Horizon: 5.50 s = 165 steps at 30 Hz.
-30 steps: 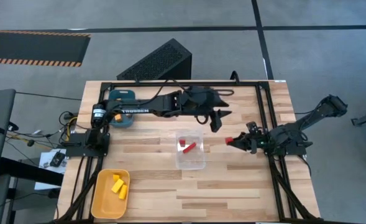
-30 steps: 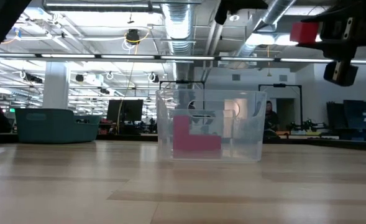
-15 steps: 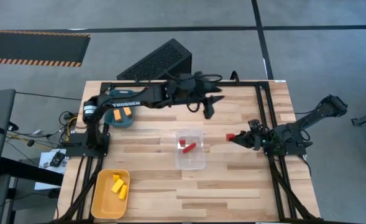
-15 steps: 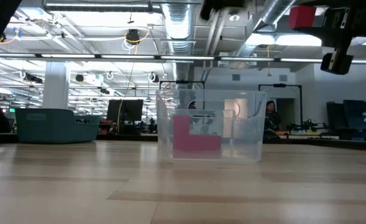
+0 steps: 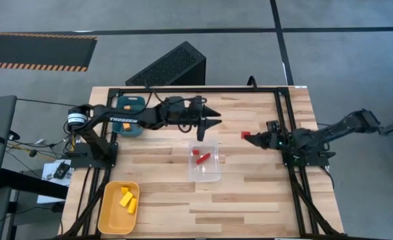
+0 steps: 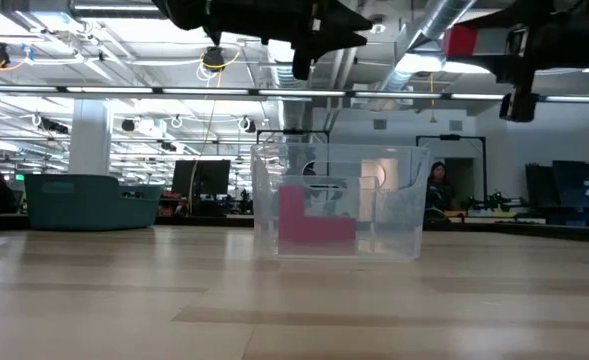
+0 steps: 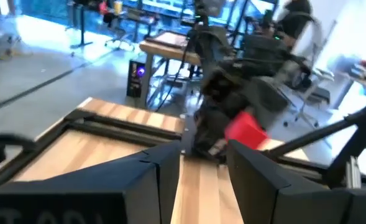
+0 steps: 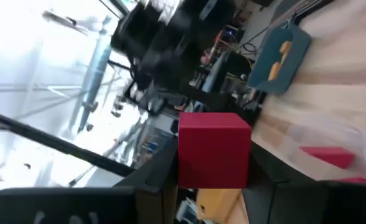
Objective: Sort & place blocks by color
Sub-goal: Put the red block into the transparent bin, then return to Home Position
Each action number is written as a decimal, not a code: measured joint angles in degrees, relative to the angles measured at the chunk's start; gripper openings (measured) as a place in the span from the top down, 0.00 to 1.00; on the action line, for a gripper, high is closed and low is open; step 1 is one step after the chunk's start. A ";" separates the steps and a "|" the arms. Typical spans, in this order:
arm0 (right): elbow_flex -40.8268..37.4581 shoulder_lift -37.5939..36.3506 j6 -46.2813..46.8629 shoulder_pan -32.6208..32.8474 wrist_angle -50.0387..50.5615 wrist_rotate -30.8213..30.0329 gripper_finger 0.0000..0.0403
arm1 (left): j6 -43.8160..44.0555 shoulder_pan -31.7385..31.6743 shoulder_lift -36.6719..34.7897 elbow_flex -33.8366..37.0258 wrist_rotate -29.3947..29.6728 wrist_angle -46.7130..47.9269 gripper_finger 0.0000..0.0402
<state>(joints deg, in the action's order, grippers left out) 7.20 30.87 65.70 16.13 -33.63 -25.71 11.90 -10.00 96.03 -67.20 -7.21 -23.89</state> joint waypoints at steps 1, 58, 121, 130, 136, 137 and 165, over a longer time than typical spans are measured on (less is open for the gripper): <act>0.00 0.27 0.75 -1.78 -0.65 1.79 0.65 | -1.11 0.24 -0.17 -0.21 -0.10 0.47 0.70; 26.39 32.81 -5.72 -28.61 -7.11 22.99 0.47 | -6.27 -9.20 -4.33 -3.28 -1.17 14.28 0.66; 26.29 24.63 -59.31 -18.90 -10.24 41.99 0.81 | -1.94 5.64 -23.90 0.45 9.38 27.80 0.99; 26.38 24.47 -71.94 -16.98 -9.35 29.03 0.96 | -11.56 2.01 -33.41 5.71 4.82 23.62 1.00; 26.38 17.71 -81.60 -19.66 10.27 31.03 0.97 | -9.07 -2.79 -41.97 16.51 0.01 20.83 1.00; 26.35 16.71 -81.39 -20.20 13.68 31.27 0.96 | -7.44 -3.23 -43.26 19.36 -0.61 19.04 1.00; 12.56 -10.64 -75.98 -26.07 19.42 36.39 0.99 | -14.94 -7.76 -73.37 53.35 4.21 9.40 1.00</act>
<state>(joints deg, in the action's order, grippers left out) 19.76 20.23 -10.28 -9.94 -14.21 10.68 -3.04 -17.76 22.66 -13.84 -3.00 -14.49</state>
